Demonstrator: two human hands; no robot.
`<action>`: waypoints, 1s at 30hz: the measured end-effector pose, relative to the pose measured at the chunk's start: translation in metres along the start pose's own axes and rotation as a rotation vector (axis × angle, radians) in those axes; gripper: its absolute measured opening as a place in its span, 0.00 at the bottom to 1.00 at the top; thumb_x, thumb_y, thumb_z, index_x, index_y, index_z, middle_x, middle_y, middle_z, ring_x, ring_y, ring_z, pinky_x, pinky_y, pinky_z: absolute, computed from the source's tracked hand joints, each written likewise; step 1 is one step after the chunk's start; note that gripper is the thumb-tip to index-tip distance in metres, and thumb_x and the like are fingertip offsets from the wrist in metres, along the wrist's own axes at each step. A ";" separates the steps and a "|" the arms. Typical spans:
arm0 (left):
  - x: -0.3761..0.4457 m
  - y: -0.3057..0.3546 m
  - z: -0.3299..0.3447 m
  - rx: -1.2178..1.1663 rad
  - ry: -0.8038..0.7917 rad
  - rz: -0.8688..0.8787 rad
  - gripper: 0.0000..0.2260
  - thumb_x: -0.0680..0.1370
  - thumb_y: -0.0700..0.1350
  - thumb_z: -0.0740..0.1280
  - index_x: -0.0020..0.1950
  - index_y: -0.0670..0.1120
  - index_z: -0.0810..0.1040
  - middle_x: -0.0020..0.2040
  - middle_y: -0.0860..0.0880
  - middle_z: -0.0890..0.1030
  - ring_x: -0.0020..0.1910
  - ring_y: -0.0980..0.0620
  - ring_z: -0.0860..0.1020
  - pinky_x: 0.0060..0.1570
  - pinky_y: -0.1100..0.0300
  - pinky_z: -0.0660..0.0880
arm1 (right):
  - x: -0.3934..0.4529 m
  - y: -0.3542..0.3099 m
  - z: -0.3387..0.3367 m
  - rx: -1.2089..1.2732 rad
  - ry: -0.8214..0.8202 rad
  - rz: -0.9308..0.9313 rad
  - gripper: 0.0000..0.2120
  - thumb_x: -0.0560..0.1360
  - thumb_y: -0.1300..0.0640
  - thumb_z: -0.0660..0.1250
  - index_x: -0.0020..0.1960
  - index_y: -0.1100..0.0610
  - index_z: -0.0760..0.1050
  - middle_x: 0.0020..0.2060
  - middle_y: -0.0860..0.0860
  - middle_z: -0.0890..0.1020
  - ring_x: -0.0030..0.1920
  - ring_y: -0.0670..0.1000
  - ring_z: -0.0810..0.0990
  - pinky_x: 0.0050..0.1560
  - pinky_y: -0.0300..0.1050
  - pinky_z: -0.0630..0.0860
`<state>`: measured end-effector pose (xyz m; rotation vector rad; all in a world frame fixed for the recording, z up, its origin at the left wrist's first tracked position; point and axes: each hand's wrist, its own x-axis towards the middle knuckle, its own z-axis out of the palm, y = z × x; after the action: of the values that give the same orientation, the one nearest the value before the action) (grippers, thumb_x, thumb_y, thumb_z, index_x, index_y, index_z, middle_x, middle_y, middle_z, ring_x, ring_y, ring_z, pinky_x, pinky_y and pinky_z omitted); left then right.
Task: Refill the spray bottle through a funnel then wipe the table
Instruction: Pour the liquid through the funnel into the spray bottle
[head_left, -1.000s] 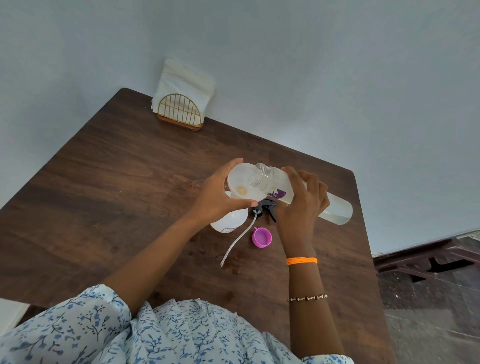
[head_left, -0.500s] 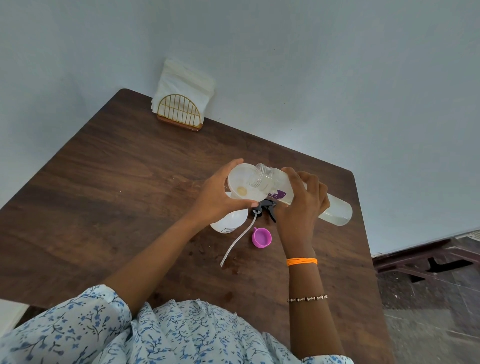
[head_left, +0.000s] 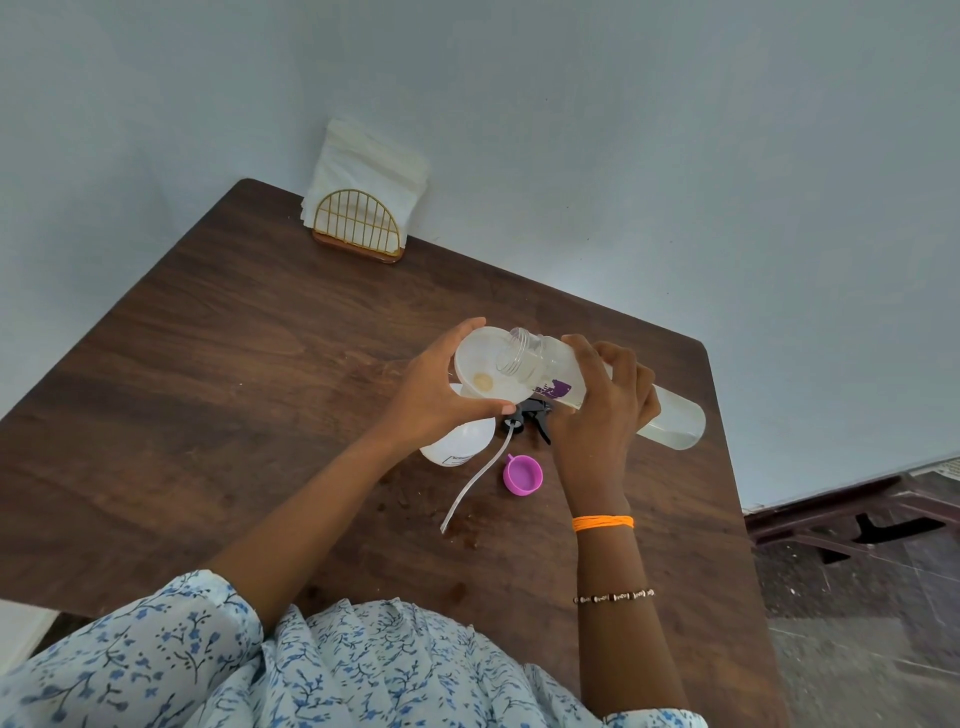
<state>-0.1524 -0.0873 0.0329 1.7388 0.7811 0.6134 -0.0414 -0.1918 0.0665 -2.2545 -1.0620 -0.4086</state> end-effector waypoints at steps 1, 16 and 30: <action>0.000 0.000 0.000 0.002 0.002 0.001 0.41 0.64 0.49 0.79 0.72 0.54 0.62 0.70 0.51 0.69 0.64 0.55 0.68 0.60 0.58 0.70 | 0.000 0.000 0.000 0.000 0.000 -0.001 0.30 0.59 0.72 0.73 0.59 0.55 0.77 0.55 0.57 0.76 0.58 0.59 0.69 0.61 0.55 0.59; 0.000 -0.001 0.000 -0.001 -0.010 -0.011 0.41 0.64 0.49 0.78 0.72 0.55 0.62 0.70 0.51 0.69 0.66 0.51 0.69 0.63 0.50 0.72 | 0.000 0.001 0.000 0.000 -0.004 0.022 0.30 0.59 0.70 0.74 0.59 0.53 0.76 0.56 0.55 0.76 0.60 0.55 0.67 0.62 0.55 0.58; 0.001 -0.002 0.001 0.001 0.000 0.008 0.41 0.64 0.49 0.79 0.71 0.54 0.62 0.69 0.51 0.69 0.61 0.57 0.67 0.58 0.60 0.69 | -0.001 0.003 0.001 -0.010 0.003 0.010 0.31 0.59 0.71 0.75 0.59 0.53 0.76 0.56 0.56 0.75 0.60 0.57 0.68 0.62 0.55 0.58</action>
<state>-0.1515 -0.0864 0.0308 1.7436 0.7749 0.6193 -0.0398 -0.1928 0.0641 -2.2667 -1.0492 -0.4138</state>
